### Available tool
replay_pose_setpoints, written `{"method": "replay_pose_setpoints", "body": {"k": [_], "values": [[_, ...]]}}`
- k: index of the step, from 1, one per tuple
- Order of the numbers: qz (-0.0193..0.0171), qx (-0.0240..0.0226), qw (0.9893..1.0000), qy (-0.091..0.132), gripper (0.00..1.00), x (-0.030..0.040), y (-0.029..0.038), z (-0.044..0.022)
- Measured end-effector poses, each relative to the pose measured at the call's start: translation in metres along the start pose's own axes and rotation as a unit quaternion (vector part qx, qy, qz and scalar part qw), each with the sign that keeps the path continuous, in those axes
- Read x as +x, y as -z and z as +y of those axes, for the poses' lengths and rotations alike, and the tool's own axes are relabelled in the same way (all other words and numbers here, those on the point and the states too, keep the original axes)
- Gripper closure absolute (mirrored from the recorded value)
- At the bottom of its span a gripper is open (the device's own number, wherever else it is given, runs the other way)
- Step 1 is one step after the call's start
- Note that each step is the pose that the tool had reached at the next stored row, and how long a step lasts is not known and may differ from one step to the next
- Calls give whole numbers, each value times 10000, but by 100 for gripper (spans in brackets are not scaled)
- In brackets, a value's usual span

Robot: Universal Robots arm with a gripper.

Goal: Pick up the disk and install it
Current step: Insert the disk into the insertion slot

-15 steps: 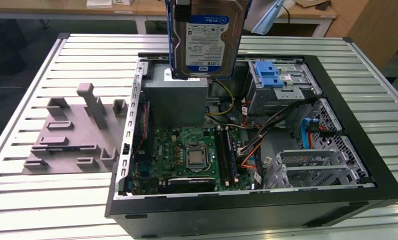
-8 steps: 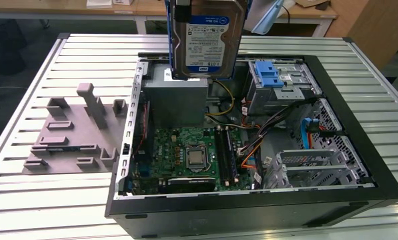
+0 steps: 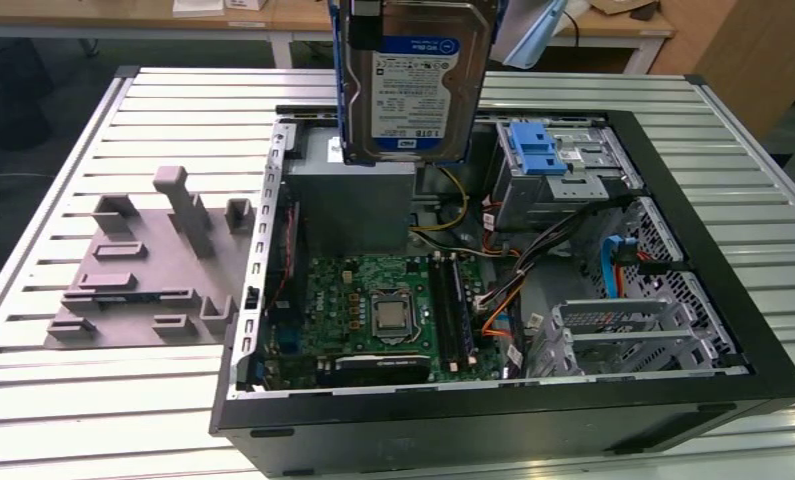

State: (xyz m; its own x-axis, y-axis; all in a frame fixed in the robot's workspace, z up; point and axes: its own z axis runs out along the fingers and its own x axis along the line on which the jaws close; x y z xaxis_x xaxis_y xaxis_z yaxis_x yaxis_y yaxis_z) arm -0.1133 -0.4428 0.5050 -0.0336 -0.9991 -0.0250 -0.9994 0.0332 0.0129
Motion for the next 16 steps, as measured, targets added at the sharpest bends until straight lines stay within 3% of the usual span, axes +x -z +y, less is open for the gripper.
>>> {"method": "replay_pose_setpoints", "body": {"k": [16], "values": [[0, 0, 10000, 0, 64, 240, -2, -9]]}}
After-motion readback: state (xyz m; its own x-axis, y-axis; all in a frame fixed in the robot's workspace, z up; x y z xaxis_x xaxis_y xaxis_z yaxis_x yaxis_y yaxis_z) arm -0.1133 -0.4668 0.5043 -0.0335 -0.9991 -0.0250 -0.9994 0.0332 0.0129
